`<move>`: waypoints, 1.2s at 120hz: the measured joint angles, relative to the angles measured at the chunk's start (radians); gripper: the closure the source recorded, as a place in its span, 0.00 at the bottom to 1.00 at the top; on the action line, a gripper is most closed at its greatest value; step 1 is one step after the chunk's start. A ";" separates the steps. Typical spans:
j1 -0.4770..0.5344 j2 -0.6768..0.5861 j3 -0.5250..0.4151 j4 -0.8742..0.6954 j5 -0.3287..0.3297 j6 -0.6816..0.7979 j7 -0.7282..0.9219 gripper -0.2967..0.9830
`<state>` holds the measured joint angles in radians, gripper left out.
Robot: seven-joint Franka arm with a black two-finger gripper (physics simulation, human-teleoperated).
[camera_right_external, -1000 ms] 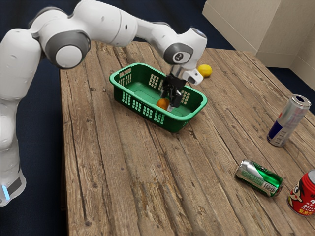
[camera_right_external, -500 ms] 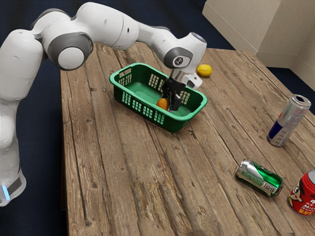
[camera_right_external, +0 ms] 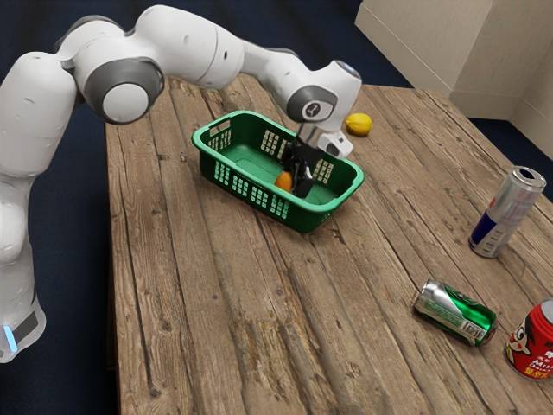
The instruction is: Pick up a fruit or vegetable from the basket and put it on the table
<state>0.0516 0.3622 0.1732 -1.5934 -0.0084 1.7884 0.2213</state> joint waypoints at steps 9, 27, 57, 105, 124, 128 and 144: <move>-0.001 -0.015 -0.001 0.004 0.004 -0.001 -0.002 0.50; -0.002 -0.071 -0.006 0.010 0.008 -0.015 -0.005 0.51; -0.004 -0.131 -0.030 0.138 0.028 -0.102 -0.010 0.51; -0.009 0.142 -0.190 0.636 0.021 -0.118 -0.015 0.51; -0.009 0.274 -0.281 0.705 -0.001 0.014 -0.015 0.51; -0.009 0.302 -0.290 0.711 -0.003 0.043 -0.014 0.51; -0.007 0.362 -0.299 0.720 -0.019 0.131 -0.010 0.51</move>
<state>0.0443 0.7244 -0.1256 -0.8737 -0.0271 1.9196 0.2115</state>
